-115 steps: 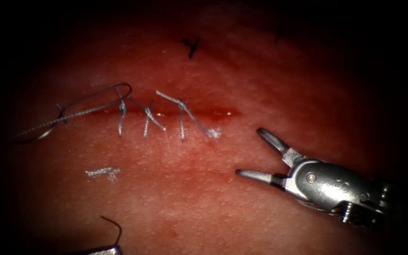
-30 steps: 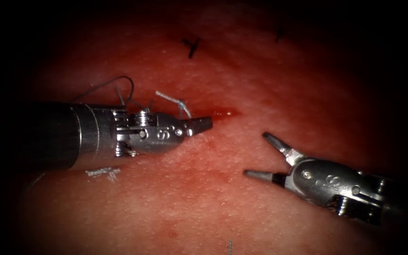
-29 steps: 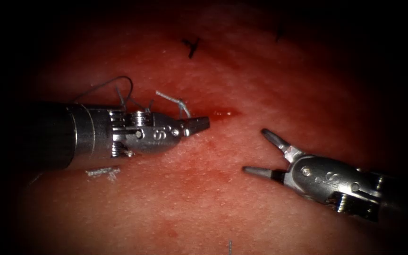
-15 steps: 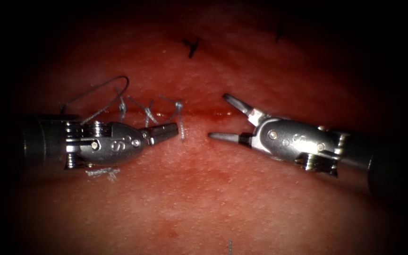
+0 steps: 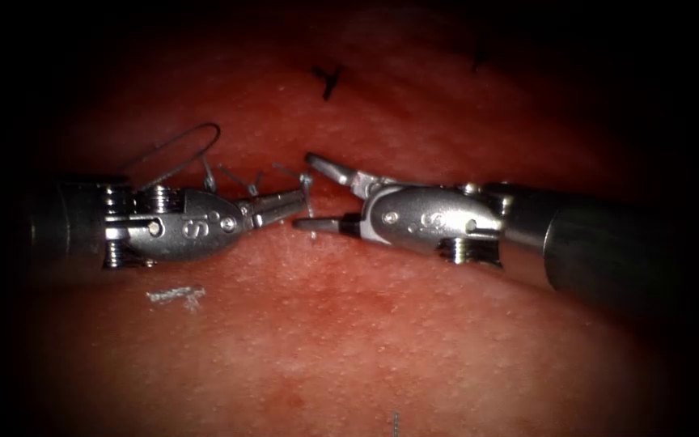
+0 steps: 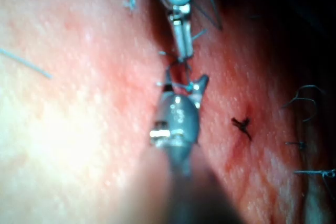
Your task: Wound Closure
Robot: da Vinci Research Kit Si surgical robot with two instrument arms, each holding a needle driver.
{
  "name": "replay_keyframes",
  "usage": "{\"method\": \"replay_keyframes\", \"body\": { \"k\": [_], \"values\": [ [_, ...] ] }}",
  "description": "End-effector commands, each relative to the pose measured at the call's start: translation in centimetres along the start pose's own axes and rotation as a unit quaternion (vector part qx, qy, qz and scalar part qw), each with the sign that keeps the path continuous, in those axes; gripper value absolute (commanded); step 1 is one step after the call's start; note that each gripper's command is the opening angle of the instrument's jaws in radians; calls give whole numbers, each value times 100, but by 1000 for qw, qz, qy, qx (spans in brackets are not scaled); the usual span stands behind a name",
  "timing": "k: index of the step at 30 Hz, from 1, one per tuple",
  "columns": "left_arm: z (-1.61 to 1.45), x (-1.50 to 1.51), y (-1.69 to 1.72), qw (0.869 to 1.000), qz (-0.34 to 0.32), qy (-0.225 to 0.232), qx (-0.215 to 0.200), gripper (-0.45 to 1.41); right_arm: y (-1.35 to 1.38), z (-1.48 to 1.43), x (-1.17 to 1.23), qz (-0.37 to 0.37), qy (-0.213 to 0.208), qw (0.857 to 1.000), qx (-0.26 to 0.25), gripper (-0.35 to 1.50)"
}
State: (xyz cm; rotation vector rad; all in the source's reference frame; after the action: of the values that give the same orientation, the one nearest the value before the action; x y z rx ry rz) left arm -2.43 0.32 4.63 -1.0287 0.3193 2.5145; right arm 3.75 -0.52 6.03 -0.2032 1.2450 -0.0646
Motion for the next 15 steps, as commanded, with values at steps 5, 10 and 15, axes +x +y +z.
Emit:
{"method": "replay_keyframes", "body": {
  "k": [5,10,15],
  "values": [
    [9,3,-1,1000,0,3,-1,-37,-3,30,-16,-50,34,998,21,88],
    [11,4,1,1000,0,6,-2,-38,-8,42,-9,-55,60,996,21,88],
    [12,5,4,1000,0,8,-4,-38,-5,54,-4,-54,61,996,19,88]
  ]
}}
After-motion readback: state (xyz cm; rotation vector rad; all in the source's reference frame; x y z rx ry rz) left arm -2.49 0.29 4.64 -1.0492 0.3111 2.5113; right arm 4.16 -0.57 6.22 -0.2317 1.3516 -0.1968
